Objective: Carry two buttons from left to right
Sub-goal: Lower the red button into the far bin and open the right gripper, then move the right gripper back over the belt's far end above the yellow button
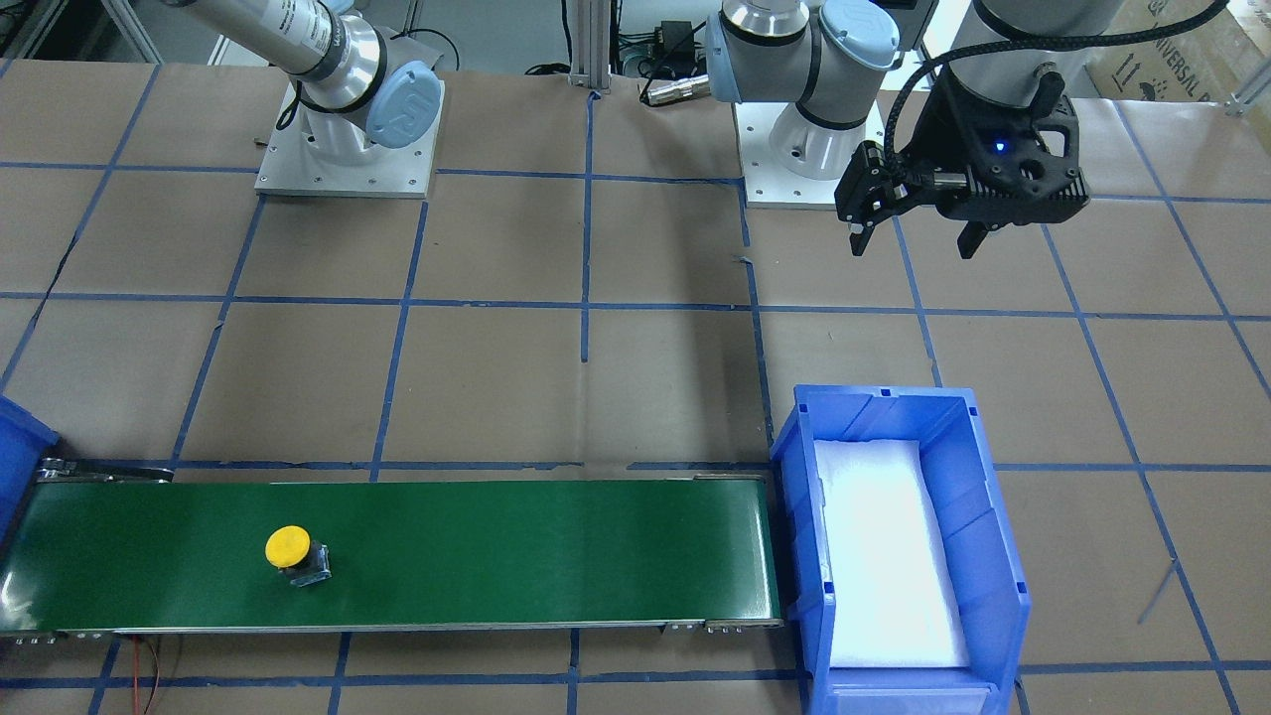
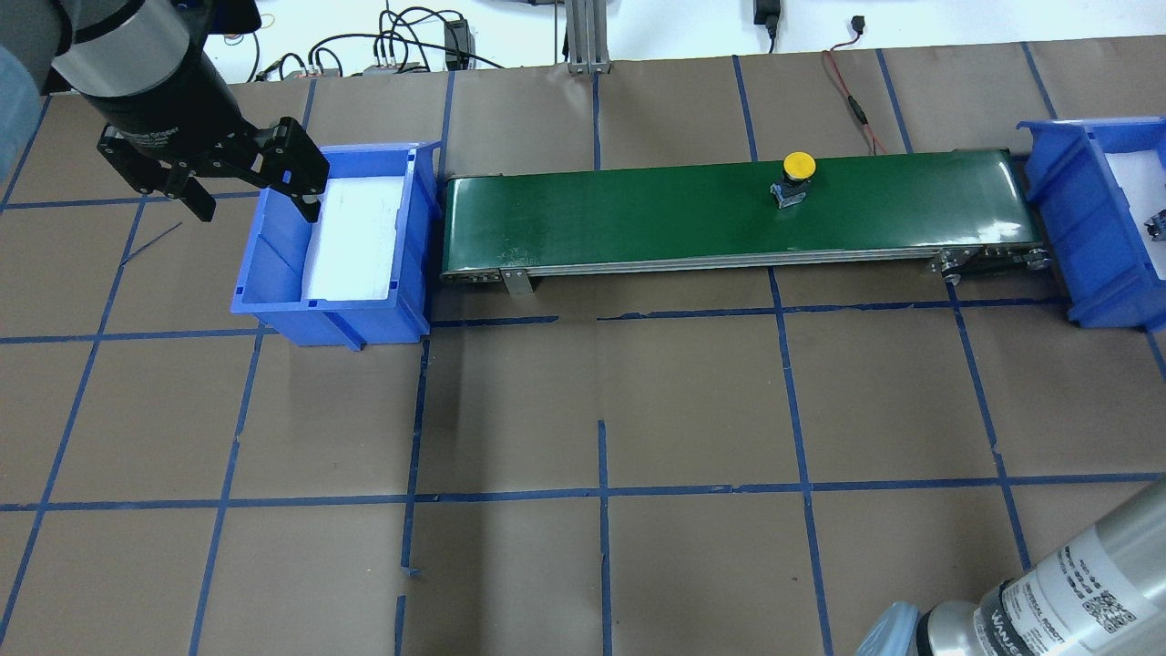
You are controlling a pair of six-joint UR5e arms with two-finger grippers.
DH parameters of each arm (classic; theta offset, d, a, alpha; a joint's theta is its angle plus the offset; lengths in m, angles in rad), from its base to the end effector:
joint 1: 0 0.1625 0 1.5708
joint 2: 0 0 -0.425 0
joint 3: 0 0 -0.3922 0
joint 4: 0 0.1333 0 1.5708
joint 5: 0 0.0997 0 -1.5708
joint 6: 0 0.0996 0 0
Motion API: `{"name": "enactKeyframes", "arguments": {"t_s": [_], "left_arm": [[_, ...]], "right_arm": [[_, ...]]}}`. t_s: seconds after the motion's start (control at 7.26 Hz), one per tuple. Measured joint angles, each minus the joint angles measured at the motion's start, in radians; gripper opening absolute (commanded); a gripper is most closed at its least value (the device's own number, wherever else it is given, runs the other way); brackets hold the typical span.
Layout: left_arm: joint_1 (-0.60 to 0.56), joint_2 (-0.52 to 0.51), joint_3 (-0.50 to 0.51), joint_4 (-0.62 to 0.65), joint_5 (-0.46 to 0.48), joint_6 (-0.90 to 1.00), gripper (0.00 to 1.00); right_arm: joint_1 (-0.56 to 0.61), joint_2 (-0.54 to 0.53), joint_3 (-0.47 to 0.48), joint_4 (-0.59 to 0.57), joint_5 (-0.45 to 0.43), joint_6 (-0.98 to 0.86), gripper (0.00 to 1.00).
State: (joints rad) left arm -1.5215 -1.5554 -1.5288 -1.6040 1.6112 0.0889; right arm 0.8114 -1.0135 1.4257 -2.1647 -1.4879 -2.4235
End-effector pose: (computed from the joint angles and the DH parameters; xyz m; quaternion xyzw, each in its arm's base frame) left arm -0.1051 -0.4929 0.5129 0.0195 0.9995 -0.0107 0.0210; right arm -0.3794 -0.6052 0.2865 0.7382 -0.6672 0.0394 0.0915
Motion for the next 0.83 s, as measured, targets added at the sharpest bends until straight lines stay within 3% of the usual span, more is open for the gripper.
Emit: {"name": "enactKeyframes", "arguments": {"t_s": [0.28, 0.83], "left_arm": [[0.000, 0.002, 0.005, -0.007, 0.000, 0.000, 1.00], [0.000, 0.006, 0.006, -0.017, -0.001, 0.001, 1.00]], "right_arm": [[0.030, -0.065, 0.020, 0.024, 0.005, 0.004, 1.00], [0.243, -0.177, 0.055, 0.089, -0.027, 0.150, 1.00]]}}
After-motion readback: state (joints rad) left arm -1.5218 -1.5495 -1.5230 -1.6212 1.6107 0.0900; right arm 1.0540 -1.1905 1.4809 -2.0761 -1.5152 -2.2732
